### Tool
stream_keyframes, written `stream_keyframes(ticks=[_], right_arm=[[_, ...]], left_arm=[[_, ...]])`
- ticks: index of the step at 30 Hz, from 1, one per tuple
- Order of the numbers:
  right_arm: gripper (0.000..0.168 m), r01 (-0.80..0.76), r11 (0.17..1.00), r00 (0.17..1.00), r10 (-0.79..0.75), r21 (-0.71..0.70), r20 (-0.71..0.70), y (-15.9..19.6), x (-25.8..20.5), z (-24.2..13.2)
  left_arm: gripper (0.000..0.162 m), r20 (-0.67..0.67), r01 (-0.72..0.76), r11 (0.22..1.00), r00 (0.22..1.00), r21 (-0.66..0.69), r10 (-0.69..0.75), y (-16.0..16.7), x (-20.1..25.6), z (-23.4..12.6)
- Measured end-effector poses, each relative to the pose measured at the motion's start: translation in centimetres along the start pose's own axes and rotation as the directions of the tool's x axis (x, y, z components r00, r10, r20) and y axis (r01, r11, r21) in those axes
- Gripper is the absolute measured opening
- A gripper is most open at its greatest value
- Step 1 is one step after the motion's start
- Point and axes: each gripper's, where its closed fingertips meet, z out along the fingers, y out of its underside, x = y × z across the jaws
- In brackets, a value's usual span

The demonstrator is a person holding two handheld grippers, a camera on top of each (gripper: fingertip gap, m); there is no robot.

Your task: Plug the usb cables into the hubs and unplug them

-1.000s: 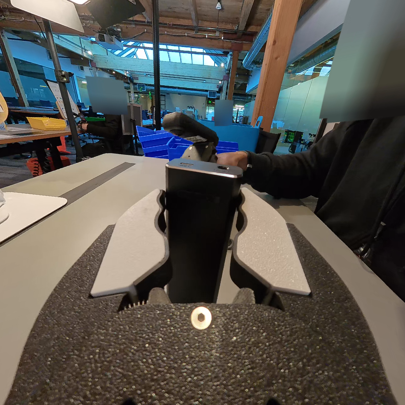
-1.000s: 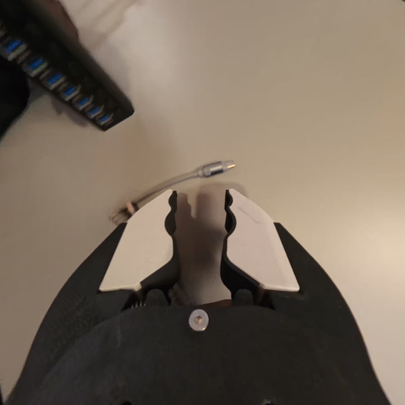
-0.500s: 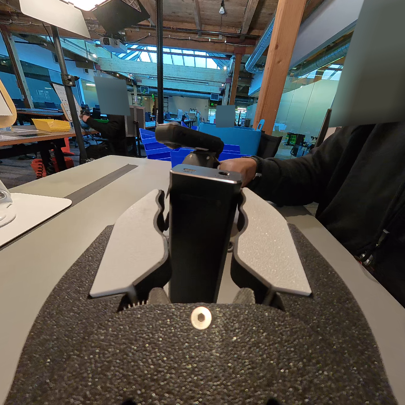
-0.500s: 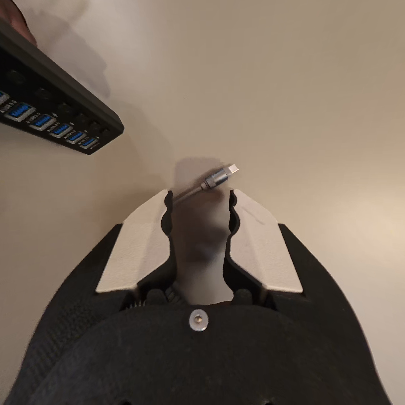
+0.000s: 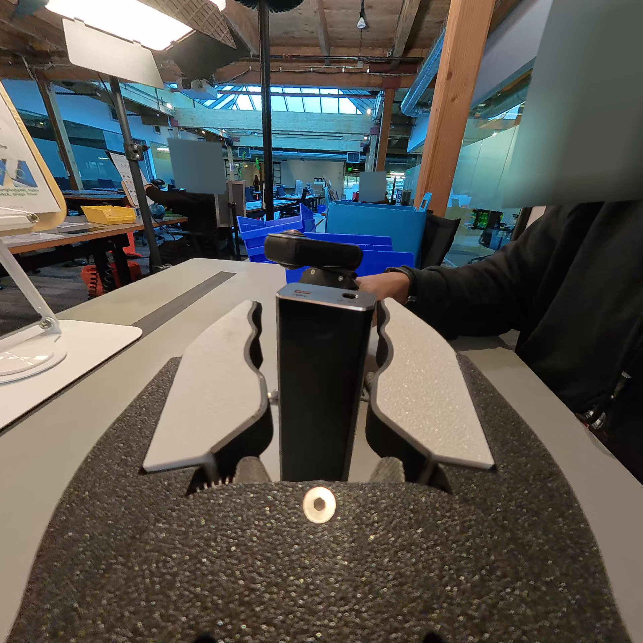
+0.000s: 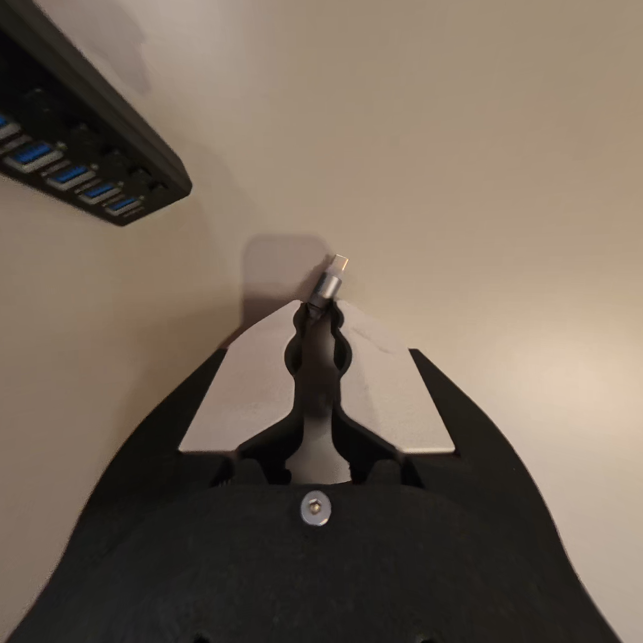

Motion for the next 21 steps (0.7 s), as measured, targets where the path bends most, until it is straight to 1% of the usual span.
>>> stream_keyframes(ticks=[3,6,9,10,12,15,17,18,21], right_arm=[[0.011,0.071,0.997,0.994,-0.074,0.036,0.084,0.6,-1.4,-0.3],[0.011,0.138,0.99,0.981,-0.142,0.039,0.129,1.2,-2.4,-0.9],[0.01,0.15,0.986,0.973,-0.16,0.067,0.168,1.3,-3.1,-1.7],[0.01,0.131,0.988,0.972,-0.145,0.085,0.183,1.1,-3.2,-2.0],[0.011,0.061,0.989,0.97,-0.091,0.138,0.224,0.4,-3.5,-2.9],[0.01,-0.141,0.958,0.943,0.052,0.25,0.33,-1.3,-3.9,-4.8],[0.01,-0.326,0.884,0.894,0.172,0.336,0.415,-3.2,-4.1,-6.6],[0.01,-0.418,0.826,0.861,0.228,0.378,0.455,-4.1,-4.2,-7.7],[0.01,-0.664,0.591,0.722,0.346,0.458,0.599,-6.5,-4.2,-11.0]], left_arm=[[0.061,0.007,-0.032,0.999,0.999,0.0,0.032,-1.0,0.4,-0.5],[0.06,0.023,-0.075,0.997,0.997,-0.022,0.076,-1.8,1.0,-0.8],[0.06,0.063,-0.098,0.995,0.993,-0.022,0.099,-2.6,1.9,-1.1],[0.059,0.091,-0.094,0.996,0.991,0.0,0.094,-3.1,2.3,-1.2],[0.054,0.173,-0.078,0.992,0.983,0.098,0.061,-4.6,3.2,-1.2],[0.048,0.296,-0.04,0.951,0.953,0.306,-0.056,-6.8,5.0,-0.7],[0.048,0.36,-0.023,0.887,0.919,0.461,-0.163,-7.8,6.1,-0.1],[0.048,0.374,-0.004,0.848,0.899,0.529,-0.229,-7.9,6.5,0.4],[0.048,0.343,0.069,0.726,0.848,0.684,-0.404,-7.2,7.1,2.2]])
